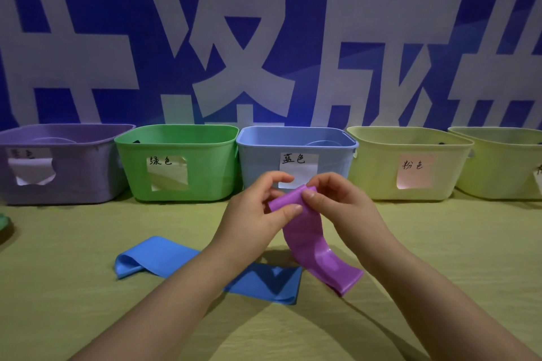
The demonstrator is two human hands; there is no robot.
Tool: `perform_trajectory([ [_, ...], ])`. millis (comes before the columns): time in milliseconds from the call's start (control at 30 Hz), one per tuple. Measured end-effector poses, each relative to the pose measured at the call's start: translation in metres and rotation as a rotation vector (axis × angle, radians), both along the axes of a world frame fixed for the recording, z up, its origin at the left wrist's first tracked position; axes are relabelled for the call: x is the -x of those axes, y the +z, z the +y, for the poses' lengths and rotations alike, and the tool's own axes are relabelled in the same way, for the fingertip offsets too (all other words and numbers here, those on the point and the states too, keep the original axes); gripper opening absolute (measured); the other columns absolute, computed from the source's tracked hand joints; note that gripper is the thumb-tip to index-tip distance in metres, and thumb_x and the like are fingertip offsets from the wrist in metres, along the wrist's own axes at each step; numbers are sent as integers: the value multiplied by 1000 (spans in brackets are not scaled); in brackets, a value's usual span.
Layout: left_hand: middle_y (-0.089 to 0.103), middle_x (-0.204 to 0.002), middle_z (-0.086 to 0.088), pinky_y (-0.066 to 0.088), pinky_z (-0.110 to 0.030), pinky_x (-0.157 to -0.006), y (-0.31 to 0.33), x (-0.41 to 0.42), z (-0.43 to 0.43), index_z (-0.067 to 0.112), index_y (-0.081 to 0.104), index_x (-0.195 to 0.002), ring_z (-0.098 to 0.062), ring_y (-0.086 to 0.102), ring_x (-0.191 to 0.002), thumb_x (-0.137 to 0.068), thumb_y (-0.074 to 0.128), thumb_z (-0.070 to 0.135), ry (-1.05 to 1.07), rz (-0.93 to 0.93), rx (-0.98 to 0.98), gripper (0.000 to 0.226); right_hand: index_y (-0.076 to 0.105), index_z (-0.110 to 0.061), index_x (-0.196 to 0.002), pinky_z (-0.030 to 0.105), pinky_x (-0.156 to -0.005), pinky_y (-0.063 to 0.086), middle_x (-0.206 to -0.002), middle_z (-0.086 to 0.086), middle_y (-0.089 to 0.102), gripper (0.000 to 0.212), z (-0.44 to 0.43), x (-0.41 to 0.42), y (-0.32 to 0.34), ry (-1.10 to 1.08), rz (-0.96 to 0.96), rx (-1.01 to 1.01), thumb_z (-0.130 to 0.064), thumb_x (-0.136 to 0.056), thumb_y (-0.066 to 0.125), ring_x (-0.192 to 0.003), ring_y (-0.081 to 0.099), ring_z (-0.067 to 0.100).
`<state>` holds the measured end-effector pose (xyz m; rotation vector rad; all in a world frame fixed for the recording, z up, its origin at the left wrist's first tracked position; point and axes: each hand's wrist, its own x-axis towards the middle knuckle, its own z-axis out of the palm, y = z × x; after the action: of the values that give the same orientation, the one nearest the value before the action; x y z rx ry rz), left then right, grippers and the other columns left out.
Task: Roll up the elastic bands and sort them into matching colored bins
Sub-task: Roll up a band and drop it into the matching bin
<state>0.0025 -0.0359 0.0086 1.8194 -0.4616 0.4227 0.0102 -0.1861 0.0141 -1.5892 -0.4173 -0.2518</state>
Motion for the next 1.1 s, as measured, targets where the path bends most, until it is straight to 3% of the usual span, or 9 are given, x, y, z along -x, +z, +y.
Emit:
perform_trajectory([
  [167,67,-76,5,52,-29,-71,0,-1,0,40,55,-97,-11,65,-72,-78,71,11,-9,15,22,38,62,-18,-80,26,-70,45,-74,-2,61,13,0,4,2,5,7,-47,-5,-84,62,-73,56,12],
  [367,70,-81,0,54,-43,-77,-2,1,-3,37,56,-98,-19,66,-77,-80,69,10,1,-4,40,36,61,-18,-77,20,-58,42,-65,-7,60,14,2,4,2,-10,11,-196,-5,-82,62,-64,53,8],
  [500,69,-79,3,52,-26,-68,2,4,-5,39,51,-100,-8,64,-72,-83,65,13,37,-65,0,34,65,-25,-73,30,-65,44,-74,1,61,5,3,5,0,17,4,-275,-21,-70,68,-72,53,17],
  [567,65,-74,6,43,-14,-60,3,7,-6,40,46,-105,1,57,-62,-87,61,16,60,-94,-66,34,66,-28,-70,28,-63,45,-74,0,62,6,5,6,0,31,5,-292,-26,-65,66,-72,55,16],
  [633,65,-83,6,41,-10,-60,4,9,-6,38,43,-117,1,58,-68,-90,56,18,88,-118,-105,36,65,-23,-75,24,-61,46,-75,3,61,7,4,7,0,56,13,-297,-22,-68,66,-71,56,15],
  [700,66,-94,5,45,-15,-67,3,9,-5,37,40,-125,-4,60,-80,-90,55,20,95,-121,-101,42,61,-13,-81,20,-59,47,-75,5,59,7,4,7,1,72,32,-297,-13,-75,64,-69,54,13],
  [833,67,-102,7,52,-25,-82,2,9,-4,52,38,-111,-4,63,-91,-87,60,17,49,-95,-57,47,58,-10,-83,17,-54,45,-70,2,59,11,3,8,5,84,51,-325,-12,-73,62,-61,53,9],
  [967,69,-92,4,54,-36,-78,2,7,-2,53,43,-106,-9,65,-84,-88,60,16,89,-102,-8,44,58,-8,-85,18,-59,49,-74,6,58,15,5,9,5,130,85,-344,-12,-71,63,-67,56,14],
  [1100,68,-92,2,54,-34,-75,1,5,-1,51,48,-103,-12,65,-85,-88,59,25,82,-129,31,33,60,-14,-86,22,-64,48,-73,2,59,12,3,8,6,102,72,-310,-8,-76,63,-70,55,13],
])
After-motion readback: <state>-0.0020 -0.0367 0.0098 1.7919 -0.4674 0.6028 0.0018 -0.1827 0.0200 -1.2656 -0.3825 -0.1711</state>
